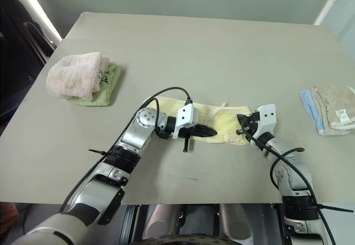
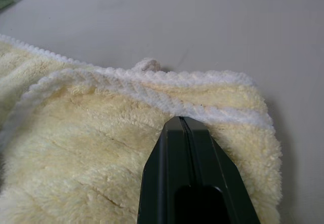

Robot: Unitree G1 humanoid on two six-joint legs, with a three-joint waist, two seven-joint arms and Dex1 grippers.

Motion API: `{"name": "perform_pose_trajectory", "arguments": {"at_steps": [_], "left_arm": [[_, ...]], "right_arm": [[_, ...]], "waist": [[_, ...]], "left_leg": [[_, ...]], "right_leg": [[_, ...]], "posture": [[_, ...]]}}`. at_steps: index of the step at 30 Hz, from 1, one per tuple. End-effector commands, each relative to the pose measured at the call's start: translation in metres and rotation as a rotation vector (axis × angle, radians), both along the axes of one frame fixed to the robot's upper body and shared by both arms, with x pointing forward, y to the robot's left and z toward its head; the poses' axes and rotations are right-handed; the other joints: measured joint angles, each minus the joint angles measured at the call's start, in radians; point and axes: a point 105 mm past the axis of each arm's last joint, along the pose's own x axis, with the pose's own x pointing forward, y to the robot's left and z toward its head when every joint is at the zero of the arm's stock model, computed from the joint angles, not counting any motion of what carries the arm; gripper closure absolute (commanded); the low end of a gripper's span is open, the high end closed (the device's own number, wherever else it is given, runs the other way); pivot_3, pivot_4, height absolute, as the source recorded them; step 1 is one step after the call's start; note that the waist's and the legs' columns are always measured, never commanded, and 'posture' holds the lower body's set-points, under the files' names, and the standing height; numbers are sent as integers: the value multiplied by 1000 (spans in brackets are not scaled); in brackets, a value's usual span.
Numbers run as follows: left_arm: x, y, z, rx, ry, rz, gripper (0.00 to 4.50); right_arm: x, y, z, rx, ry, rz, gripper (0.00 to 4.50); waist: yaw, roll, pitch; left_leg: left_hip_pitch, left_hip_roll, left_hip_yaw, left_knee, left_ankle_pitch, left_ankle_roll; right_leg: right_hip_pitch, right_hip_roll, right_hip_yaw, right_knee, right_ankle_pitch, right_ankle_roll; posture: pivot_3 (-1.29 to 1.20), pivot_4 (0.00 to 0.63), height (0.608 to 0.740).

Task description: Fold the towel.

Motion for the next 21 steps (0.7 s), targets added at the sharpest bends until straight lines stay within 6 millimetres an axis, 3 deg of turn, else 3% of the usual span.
{"name": "perform_pose_trajectory", "arguments": {"at_steps": [1,5,7,10,16,19,21], "left_arm": [[4,1,11,-65,-2,24,4476],[10,-1,35,-206,64,70,4476],[15,0,53,-292,94,102,4117],[16,11,74,-357,191,136,3194],[21,41,91,-358,222,255,1023],[18,67,94,-345,260,322,26],[17,81,97,-350,288,361,0]], "right_arm": [[0,-10,3,-25,-12,-4,4500],[-1,-9,25,30,-70,34,4500],[-5,-4,46,93,-122,80,4500],[-17,5,72,176,-165,185,4500],[-32,19,90,131,-171,334,4500],[-36,28,91,97,-158,402,3964],[-39,31,90,77,-147,439,3296]], "waist": [[0,0,0],[1,0,0],[0,1,0],[-2,1,0],[-6,0,0],[-8,0,0],[-10,0,0]], "left_leg": [[0,0,0,0,0,0],[-1,0,0,0,0,0],[-2,0,0,0,0,0],[-3,0,1,-1,0,-1],[-1,0,1,-2,0,-1],[-1,0,1,-2,0,-1],[-1,0,1,-2,0,-2]], "right_leg": [[0,0,0,0,0,0],[-1,0,0,0,0,0],[-1,0,0,0,0,0],[-3,0,0,0,0,-1],[-1,0,0,0,-1,-2],[-2,0,0,0,-2,-2],[-3,0,0,0,-2,-3]], "posture": [[0,150,697],[0,150,697],[0,150,697],[0,150,697],[0,150,697],[0,150,697],[0,150,697]]}}
